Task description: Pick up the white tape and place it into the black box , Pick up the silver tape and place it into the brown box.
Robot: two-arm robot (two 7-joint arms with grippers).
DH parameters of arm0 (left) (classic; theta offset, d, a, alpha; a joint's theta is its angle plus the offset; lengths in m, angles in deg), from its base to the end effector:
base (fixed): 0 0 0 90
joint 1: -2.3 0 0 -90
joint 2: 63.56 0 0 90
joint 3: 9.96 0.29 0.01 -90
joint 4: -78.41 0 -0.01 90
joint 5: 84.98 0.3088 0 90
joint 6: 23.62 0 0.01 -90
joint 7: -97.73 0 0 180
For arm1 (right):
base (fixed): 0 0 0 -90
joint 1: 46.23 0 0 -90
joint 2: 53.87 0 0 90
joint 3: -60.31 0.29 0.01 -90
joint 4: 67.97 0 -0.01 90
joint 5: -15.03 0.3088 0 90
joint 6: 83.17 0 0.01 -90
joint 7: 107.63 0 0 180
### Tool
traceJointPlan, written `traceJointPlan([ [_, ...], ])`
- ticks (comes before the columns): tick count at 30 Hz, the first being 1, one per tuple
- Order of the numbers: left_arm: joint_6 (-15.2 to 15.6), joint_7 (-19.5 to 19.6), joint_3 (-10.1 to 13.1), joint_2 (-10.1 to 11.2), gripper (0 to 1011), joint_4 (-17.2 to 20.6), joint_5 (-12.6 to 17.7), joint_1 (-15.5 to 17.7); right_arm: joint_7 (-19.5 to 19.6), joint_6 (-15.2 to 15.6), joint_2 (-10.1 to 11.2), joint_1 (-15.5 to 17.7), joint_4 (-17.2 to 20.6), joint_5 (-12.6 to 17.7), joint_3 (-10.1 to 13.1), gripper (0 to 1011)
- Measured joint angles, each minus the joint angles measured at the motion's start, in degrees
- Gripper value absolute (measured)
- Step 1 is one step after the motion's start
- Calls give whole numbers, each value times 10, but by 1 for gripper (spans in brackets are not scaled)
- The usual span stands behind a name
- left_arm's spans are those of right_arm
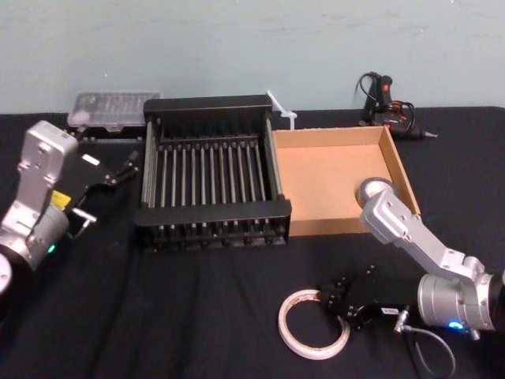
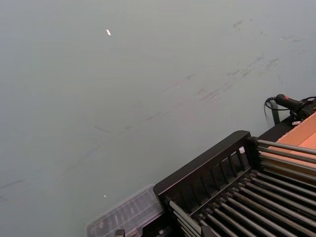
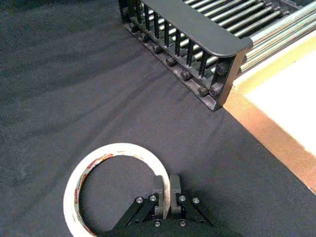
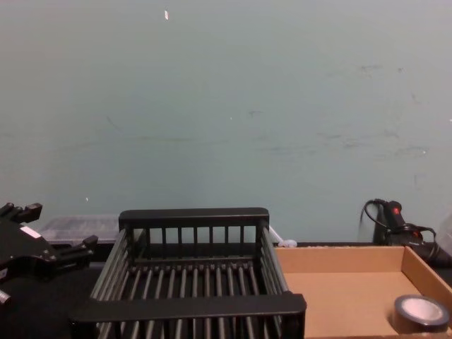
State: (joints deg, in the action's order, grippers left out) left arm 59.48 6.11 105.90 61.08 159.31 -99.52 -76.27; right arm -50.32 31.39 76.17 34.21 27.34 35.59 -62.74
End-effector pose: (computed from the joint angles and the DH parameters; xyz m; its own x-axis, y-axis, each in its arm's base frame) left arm 0.3581 0.0827 -0.3023 0.2923 0.8803 0.3738 -0.9553 0.2873 0.0704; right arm 0.3243 -0.0387 -0.2759 0.8503 -0.5260 -0.0154 0.4124 0.6842 -0.6015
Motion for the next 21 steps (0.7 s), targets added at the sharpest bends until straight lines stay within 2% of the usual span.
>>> traceJointPlan([
  [10,0,0,0,0,1001,0,0,0,-1,-1,1,0,1,3,1,86],
  [21,0,0,0,0,1001,0,0,0,5,-2,8,7,16,35,27,86],
])
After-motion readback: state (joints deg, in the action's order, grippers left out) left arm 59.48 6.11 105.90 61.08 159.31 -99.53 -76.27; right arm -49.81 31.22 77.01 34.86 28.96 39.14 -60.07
